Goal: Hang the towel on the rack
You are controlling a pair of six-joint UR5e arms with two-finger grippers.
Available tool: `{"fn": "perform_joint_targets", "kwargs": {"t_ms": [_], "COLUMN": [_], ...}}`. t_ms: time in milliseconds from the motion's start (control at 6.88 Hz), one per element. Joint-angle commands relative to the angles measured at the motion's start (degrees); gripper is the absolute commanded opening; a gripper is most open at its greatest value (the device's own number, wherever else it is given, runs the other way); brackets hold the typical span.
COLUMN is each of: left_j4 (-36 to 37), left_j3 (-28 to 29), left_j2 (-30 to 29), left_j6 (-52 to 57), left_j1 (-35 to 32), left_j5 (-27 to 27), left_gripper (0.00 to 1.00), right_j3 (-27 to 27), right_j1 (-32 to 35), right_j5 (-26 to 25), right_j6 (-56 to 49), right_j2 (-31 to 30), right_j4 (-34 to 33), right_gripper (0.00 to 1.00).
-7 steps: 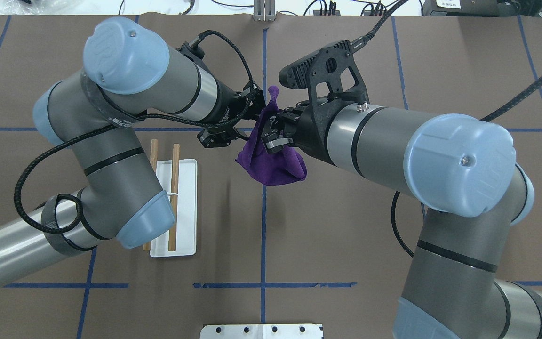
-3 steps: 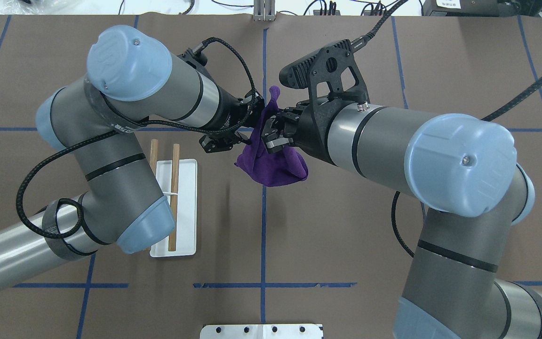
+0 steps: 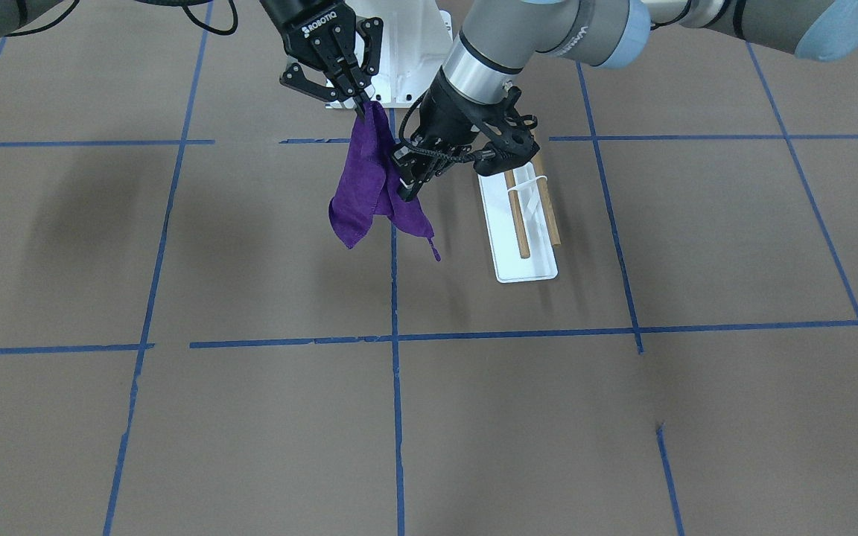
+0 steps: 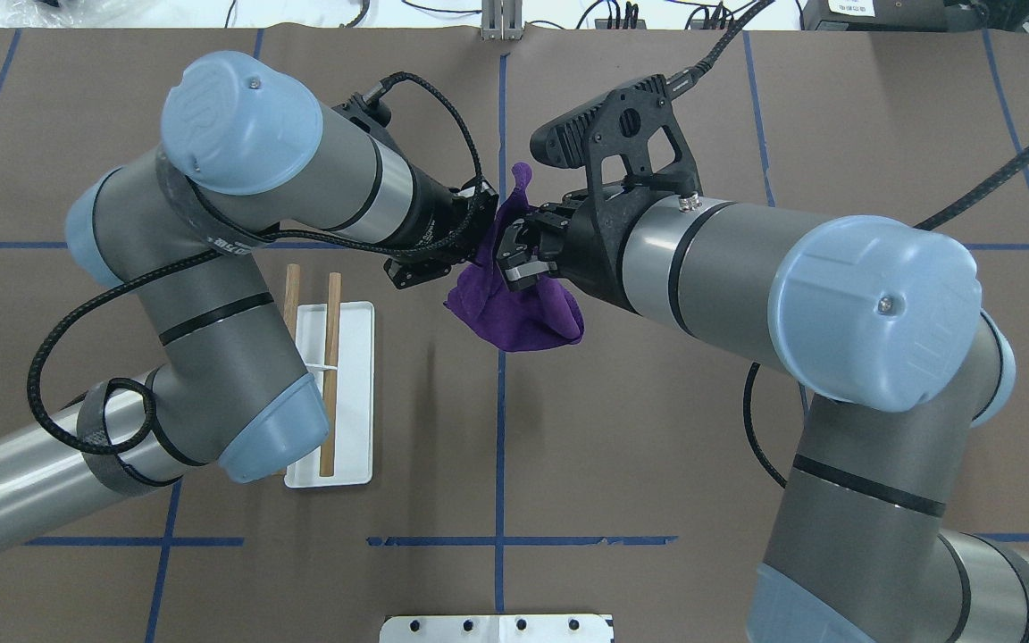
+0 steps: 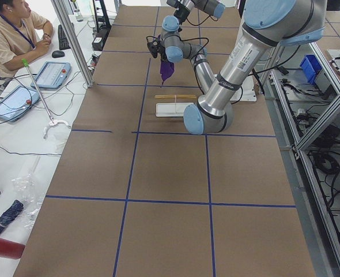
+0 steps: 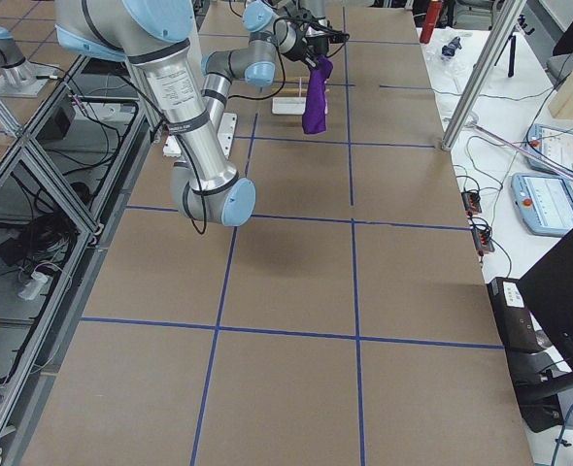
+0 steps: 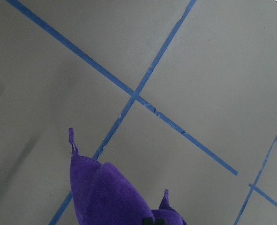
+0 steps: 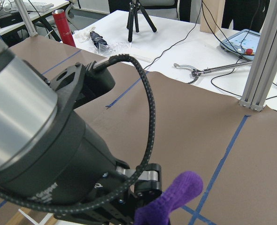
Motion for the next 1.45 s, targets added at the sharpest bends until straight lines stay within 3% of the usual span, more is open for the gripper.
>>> {"fn": "perform_joint_targets", "kwargs": {"t_ms": [0,145,291,582,873,1309], "left_j4": [0.0,0.0,0.0,0.1,0.1,-1.0], "left_j3": [-0.4,-0.7,-2.0,-6.1,-8.5,-14.8], "left_j2": [0.0,0.3,1.7,6.8,11.4,24.8], "left_j6": [0.0,0.0,0.1,4.9,9.6,28.8], "left_j1": [0.0,0.0,0.0,-0.4,-1.2,-3.0], "left_j5": [0.0,0.0,0.0,0.1,0.2,0.0], "left_gripper": [0.0,0.0,0.0,0.0,0.0,0.0], "right_j3": [0.0,0.1,0.3,0.4,-0.2,-0.7], "right_j1": [0.1,-0.1,0.2,4.0,9.7,20.5], "right_j5": [0.9,0.9,3.7,9.8,18.5,28.4], "right_j6": [-0.5,0.6,1.1,2.1,1.3,-15.1], "right_j2": [0.1,-0.2,-0.8,-1.0,-2.1,-10.0], "right_j4": [-0.1,-0.4,-2.5,-16.5,-26.5,-33.1], "right_gripper": [0.0,0.93,0.98,0.99,1.0,1.0]}}
